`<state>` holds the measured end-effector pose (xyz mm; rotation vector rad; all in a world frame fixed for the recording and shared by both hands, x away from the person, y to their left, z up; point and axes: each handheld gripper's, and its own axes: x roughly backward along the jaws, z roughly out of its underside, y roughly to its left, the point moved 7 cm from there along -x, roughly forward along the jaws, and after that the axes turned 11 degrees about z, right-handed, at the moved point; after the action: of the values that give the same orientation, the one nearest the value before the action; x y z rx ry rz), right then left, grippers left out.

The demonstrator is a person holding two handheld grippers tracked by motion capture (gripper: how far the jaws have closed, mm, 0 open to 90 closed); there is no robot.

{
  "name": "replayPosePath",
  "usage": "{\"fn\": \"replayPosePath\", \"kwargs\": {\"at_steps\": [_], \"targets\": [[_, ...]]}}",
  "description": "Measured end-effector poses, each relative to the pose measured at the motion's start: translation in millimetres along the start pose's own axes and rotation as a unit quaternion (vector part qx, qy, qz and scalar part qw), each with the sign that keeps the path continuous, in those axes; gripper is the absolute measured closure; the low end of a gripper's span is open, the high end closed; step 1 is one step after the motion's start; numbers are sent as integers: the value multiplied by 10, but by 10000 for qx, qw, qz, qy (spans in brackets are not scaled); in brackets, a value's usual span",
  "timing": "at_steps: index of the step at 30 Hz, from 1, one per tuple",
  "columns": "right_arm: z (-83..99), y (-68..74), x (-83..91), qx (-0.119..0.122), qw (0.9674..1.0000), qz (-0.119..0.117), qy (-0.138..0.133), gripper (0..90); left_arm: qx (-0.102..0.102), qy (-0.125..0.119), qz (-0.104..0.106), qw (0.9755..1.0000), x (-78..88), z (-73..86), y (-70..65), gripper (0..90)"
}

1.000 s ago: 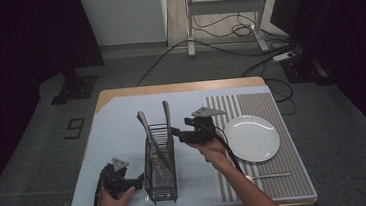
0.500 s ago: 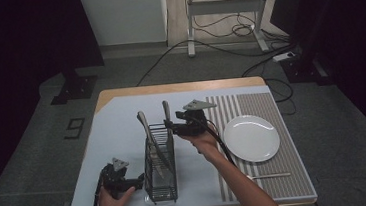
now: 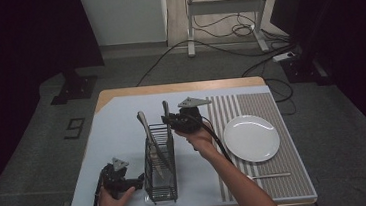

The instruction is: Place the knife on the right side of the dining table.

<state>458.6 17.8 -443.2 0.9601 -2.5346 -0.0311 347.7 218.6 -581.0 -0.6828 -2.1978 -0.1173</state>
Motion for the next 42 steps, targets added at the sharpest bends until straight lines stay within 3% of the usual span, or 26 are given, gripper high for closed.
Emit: {"fn": "replayPosePath", "kwargs": {"at_steps": [3,8,12,21,30,36,39,42], "targets": [[-7,4,13,3,10000,-47,18,774,0,0,0,10000,0,0,0,1],[-46,18,82,-238,9991,-350,3,801,0,0,1,10000,0,0,0,1],[-131,66,178,-362,9977,-550,-191,828,-3,3,-2,10000,0,0,1,1],[-194,54,361,-136,9981,-437,-403,833,-5,8,-2,10000,1,1,0,1],[-230,-4,582,-175,9969,-452,-616,833,-4,8,-3,10000,2,1,0,1],[-317,-66,767,-325,9944,-560,-835,835,-5,0,-5,10000,0,0,0,1],[-438,-151,974,-534,9903,-592,-1134,836,-5,1,-5,10000,0,0,1,1],[-510,-217,1095,-642,9880,-621,-1262,836,-5,1,-6,10000,0,0,0,1]]}}
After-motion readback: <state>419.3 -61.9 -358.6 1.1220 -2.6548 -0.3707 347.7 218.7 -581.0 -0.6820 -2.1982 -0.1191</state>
